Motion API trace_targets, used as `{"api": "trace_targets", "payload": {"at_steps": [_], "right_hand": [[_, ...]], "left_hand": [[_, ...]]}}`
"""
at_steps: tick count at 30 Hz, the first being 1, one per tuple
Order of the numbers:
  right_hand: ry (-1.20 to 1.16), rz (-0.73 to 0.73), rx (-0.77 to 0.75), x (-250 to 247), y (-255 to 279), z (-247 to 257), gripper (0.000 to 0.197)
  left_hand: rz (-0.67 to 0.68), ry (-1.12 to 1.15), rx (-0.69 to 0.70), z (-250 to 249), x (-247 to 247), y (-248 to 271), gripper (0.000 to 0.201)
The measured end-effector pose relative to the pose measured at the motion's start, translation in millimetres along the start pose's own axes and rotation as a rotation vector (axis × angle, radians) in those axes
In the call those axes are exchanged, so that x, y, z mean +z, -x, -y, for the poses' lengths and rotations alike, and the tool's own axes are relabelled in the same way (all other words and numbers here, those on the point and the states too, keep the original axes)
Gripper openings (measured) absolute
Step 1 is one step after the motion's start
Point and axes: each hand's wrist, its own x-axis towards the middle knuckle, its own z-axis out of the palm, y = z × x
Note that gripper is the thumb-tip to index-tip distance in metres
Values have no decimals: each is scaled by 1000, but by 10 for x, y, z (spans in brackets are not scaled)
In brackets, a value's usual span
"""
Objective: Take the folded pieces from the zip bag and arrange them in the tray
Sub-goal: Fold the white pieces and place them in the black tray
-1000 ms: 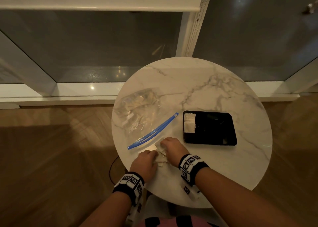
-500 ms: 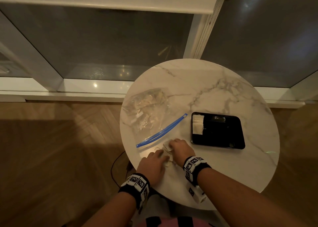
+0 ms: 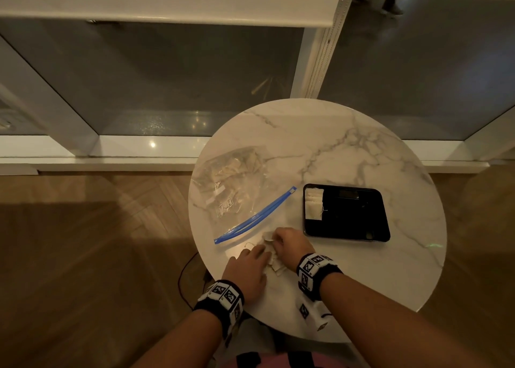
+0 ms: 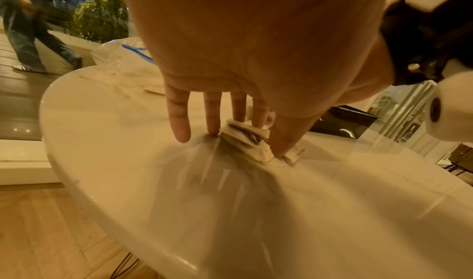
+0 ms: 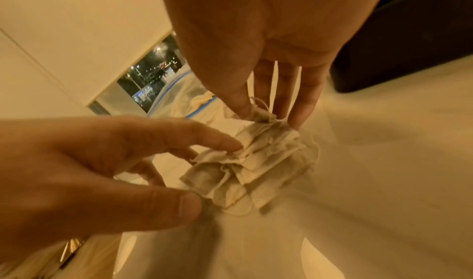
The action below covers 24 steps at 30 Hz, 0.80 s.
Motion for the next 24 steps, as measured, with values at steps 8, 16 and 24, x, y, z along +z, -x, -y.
{"api": "trace_targets", "payload": {"at_steps": [8, 16, 24], "right_hand": [[-467, -144, 82, -197, 92, 51, 8], [-803, -65, 12, -726, 299, 64, 14], [-774, -167, -37, -859, 215, -81, 5]], "left_hand": [[-83, 102, -67, 12, -33, -28, 44], [-328, 1317, -266, -179, -463, -3, 25], [-326, 1585, -175, -448, -832, -98, 23]]}}
